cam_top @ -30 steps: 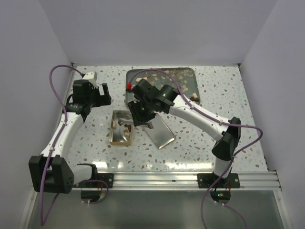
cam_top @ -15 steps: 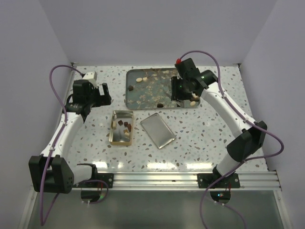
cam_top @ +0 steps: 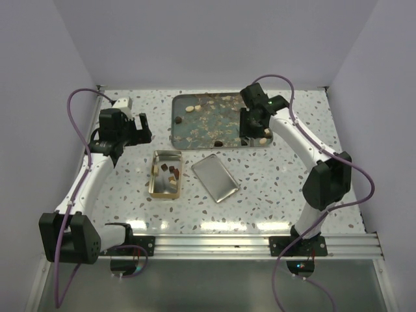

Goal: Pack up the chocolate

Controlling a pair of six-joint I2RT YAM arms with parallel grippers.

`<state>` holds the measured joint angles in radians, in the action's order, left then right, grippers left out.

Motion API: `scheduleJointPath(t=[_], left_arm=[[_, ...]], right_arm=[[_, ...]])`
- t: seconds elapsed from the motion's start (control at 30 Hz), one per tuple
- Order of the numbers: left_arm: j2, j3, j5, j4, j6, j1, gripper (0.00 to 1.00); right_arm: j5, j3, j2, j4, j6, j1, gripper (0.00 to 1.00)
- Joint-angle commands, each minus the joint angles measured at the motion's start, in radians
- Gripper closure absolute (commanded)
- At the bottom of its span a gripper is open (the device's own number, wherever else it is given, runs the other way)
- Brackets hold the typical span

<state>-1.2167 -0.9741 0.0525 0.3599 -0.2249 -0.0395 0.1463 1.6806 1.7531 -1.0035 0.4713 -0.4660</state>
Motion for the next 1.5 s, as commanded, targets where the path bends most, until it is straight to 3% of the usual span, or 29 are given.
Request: scheduleJointPath(t=[0.0,0.87,1.13,1.37,1.47], left_arm=[[0.029,-0.015,0.009,-0.041,-0.001,0.007,0.0],[0.028,-0.014,-0.002,-0.042,0.004,0.007,0.0],[0.026,-0.012,-0.003,-0.044,0.004,0.007,0.0],[0.028,-0.012,-0.003,-0.042,0.004,0.007,0.0],[0.028,-0.011,-0.003,-0.044,0.006,0.007,0.0]], right_arm=[[0.044,0.033,0.032,0.046,0.018,0.018,0.59],[0.01,0.215,0.262,0.054,0.018,0.066,0.59],[0.012,0.223,0.263,0.033,0.015,0.066,0.61],[-0.019,0.232,0.26,0.037,0.015,0.067,0.76],[-0.027,0.289,0.258,0.014,0.003,0.067,0.77]])
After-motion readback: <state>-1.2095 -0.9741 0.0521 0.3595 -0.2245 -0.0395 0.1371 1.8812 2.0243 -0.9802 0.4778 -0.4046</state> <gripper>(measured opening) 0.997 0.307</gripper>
